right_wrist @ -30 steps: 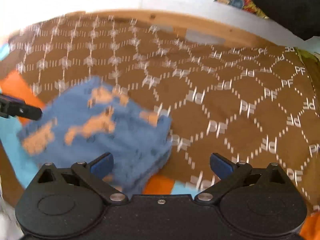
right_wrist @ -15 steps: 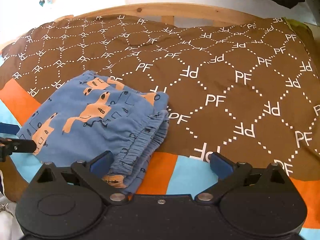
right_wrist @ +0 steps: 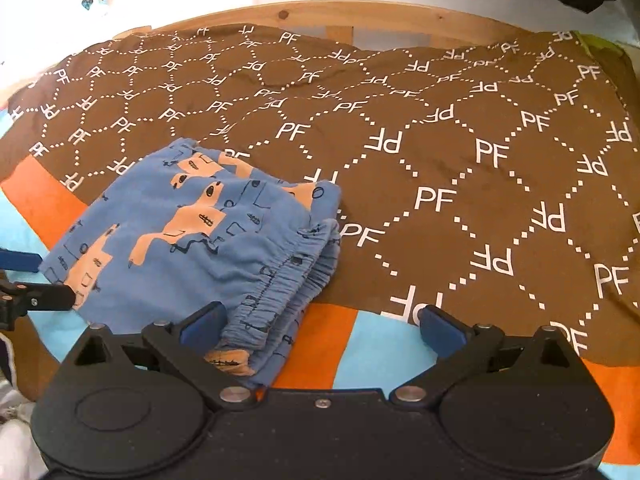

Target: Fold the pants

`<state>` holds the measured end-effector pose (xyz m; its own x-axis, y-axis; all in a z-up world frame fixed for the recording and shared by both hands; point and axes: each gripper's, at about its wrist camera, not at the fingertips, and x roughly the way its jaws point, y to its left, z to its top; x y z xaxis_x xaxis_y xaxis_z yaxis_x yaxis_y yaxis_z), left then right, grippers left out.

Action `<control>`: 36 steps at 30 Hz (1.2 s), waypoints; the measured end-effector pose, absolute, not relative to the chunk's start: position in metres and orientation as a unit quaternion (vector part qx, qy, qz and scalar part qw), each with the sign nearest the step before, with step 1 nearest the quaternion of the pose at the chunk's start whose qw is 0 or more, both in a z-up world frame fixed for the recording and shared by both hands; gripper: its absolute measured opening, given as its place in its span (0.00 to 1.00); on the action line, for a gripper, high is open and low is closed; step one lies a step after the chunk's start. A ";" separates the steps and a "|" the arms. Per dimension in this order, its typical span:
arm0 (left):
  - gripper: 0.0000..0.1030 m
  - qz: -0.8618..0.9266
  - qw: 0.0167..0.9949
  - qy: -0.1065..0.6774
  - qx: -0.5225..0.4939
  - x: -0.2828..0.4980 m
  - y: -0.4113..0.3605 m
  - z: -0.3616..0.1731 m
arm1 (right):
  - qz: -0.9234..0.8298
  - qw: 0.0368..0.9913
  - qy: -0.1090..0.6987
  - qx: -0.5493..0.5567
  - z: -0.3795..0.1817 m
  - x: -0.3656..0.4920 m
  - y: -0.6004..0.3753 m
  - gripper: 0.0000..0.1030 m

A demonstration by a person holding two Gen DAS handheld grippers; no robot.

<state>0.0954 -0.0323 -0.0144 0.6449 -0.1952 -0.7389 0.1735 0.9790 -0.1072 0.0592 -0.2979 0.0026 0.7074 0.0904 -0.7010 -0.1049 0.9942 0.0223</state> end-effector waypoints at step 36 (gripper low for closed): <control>1.00 -0.150 0.891 0.407 -0.137 0.131 -0.007 -0.011 | 0.081 0.911 0.359 0.185 -0.007 0.170 -0.334 0.70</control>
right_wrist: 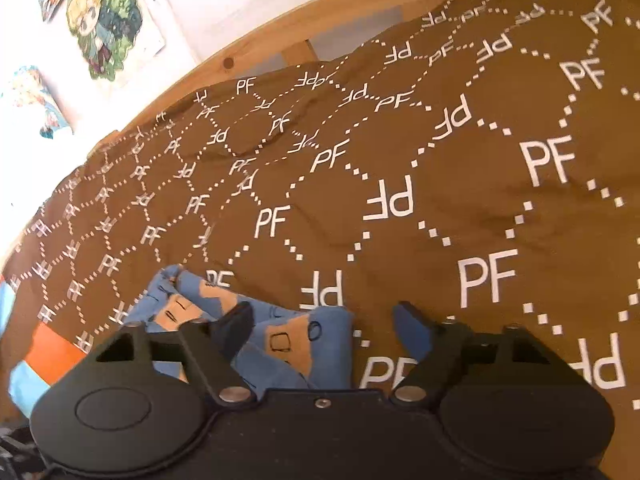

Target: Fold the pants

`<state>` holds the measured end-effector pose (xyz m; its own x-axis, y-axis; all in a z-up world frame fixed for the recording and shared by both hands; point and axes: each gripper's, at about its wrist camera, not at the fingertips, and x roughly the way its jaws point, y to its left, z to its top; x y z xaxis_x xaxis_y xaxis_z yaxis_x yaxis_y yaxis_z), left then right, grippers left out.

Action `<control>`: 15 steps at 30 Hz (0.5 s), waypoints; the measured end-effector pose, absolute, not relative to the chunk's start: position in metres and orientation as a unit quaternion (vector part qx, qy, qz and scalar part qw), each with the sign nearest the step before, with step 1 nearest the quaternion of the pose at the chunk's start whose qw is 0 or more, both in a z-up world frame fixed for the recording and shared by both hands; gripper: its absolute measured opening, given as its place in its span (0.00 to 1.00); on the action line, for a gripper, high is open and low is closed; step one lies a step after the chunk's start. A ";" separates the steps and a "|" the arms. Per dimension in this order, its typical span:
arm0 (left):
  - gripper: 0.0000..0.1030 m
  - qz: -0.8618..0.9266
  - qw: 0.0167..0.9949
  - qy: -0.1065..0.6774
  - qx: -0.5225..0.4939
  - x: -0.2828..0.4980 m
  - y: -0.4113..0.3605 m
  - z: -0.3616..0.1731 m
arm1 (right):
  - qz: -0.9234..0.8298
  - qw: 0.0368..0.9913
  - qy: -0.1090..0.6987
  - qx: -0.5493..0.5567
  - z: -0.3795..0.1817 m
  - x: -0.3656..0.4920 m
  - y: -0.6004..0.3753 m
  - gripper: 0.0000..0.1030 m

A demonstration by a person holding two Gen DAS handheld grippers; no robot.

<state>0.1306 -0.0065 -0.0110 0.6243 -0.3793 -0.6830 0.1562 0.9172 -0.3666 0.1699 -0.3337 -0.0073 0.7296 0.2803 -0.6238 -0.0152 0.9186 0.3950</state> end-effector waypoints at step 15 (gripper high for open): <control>0.83 -0.123 0.889 0.412 -0.156 0.128 0.010 -0.006 | 0.071 0.920 0.356 0.147 -0.015 0.163 -0.322 0.26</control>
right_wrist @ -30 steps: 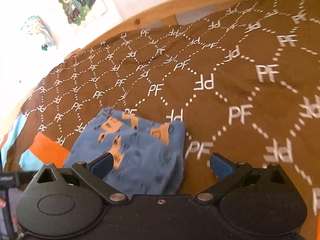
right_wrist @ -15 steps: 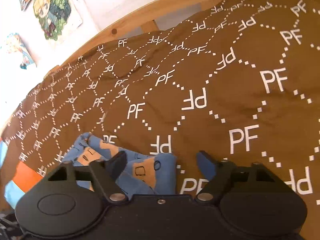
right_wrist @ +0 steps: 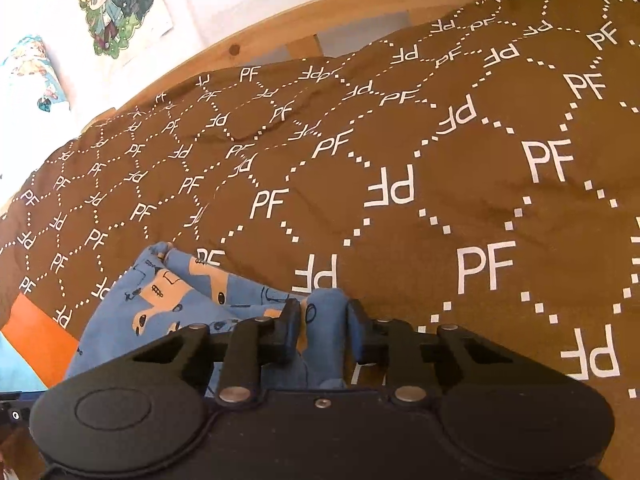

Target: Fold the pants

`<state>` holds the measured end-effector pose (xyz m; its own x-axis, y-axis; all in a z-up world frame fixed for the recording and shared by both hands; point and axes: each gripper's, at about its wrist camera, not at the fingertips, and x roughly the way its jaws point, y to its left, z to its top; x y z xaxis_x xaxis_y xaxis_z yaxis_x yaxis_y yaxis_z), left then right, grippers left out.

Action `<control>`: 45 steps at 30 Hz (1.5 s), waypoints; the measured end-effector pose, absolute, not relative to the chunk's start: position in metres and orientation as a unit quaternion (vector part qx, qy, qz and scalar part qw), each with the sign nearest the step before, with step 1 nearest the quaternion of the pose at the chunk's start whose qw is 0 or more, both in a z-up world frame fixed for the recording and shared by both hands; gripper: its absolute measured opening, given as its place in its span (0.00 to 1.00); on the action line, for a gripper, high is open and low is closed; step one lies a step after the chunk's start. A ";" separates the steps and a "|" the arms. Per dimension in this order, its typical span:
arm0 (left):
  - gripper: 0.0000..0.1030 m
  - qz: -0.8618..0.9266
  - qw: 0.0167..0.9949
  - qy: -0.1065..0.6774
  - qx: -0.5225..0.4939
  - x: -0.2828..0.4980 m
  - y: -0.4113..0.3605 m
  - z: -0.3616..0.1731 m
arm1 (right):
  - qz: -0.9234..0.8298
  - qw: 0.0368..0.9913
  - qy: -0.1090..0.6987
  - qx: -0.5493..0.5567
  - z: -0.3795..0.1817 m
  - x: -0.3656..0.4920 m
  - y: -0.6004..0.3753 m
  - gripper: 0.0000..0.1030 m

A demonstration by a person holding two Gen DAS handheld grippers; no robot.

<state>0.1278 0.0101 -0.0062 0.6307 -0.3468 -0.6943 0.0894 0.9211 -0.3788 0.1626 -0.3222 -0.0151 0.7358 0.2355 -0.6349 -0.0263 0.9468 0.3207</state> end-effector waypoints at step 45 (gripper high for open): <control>0.16 -0.161 0.879 0.414 -0.175 0.121 0.007 0.002 | 0.064 0.942 0.324 0.055 0.018 0.130 -0.297 0.08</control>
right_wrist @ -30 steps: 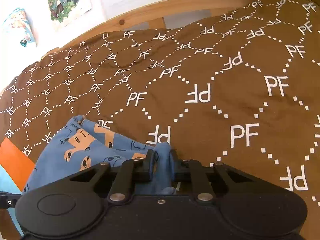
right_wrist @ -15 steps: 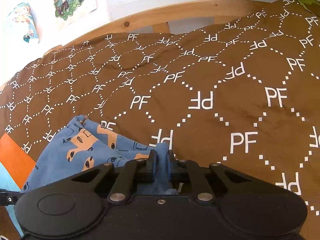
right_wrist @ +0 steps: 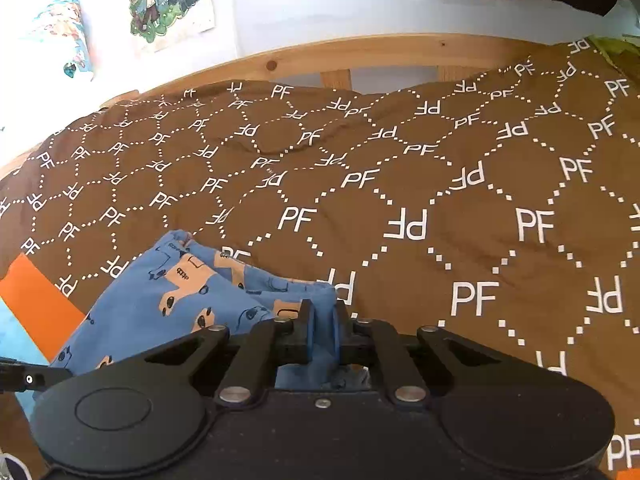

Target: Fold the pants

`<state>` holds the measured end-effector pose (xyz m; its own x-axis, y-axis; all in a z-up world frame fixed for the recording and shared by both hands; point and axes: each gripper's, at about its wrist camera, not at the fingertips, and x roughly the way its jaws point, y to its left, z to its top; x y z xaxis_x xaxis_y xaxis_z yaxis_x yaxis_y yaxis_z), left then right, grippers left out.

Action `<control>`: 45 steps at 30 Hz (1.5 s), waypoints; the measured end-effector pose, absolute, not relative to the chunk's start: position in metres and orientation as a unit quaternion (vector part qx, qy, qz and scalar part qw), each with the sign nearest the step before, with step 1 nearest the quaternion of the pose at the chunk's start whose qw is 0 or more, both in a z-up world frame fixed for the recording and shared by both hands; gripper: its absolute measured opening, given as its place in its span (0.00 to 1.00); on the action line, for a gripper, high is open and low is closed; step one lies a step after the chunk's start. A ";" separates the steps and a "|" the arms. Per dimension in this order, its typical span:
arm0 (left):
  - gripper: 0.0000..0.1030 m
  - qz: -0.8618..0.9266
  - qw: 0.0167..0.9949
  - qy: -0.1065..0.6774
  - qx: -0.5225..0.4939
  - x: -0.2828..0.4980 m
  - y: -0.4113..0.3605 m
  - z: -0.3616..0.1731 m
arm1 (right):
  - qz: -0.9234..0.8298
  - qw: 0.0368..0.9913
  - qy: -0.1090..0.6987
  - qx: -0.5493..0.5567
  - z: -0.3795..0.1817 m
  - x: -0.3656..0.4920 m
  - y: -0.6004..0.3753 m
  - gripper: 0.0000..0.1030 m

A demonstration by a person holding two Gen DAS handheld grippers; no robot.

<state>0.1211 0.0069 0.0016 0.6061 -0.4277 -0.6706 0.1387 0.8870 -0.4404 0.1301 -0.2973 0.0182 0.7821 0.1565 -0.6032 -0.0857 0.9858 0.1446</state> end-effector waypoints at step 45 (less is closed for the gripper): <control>0.15 -0.143 0.923 0.328 -0.142 0.212 -0.020 0.051 | 0.080 0.948 0.273 -0.145 0.090 0.264 -0.273 0.07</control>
<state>0.2125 -0.0202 0.0515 0.7439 -0.3564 -0.5652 0.1702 0.9190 -0.3555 0.2635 -0.2731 0.0903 0.8377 0.0723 -0.5414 -0.2308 0.9452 -0.2308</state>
